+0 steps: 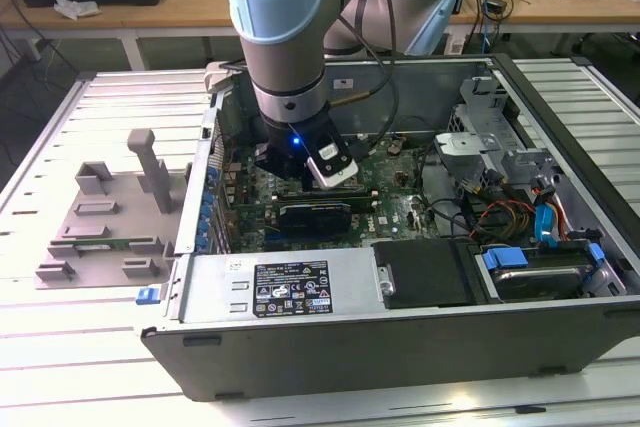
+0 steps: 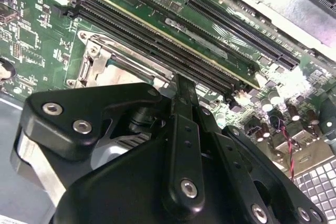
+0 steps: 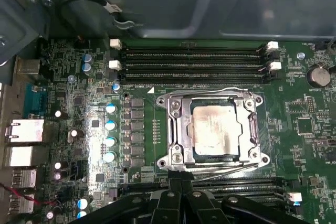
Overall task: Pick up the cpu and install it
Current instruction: 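Install the second cpu locking lever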
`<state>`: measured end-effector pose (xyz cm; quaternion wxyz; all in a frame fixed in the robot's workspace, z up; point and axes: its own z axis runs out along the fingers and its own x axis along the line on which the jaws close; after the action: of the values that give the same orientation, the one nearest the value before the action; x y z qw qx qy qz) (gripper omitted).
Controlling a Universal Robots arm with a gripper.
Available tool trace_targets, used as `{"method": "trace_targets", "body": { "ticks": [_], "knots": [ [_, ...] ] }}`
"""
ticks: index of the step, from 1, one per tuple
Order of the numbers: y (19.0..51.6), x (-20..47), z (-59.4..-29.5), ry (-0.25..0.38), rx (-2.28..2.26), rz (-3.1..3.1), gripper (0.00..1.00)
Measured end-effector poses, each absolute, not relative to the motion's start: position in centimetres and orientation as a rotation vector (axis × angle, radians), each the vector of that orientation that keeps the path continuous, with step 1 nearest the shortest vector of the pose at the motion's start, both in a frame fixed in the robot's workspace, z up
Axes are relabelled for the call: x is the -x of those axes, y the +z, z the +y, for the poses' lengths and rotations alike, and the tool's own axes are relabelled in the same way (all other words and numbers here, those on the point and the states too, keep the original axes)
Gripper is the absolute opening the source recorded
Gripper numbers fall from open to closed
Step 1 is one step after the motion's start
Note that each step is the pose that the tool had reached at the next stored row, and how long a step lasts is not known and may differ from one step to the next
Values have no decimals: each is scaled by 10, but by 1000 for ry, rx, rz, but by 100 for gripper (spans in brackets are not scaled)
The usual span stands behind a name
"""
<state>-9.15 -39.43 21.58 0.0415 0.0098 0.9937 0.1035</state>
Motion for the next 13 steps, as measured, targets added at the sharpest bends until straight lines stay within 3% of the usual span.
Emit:
{"method": "trace_targets", "body": {
  "ticks": [13],
  "knots": [
    [209,87,-394,317,-33,3043,11]
  ]
}}
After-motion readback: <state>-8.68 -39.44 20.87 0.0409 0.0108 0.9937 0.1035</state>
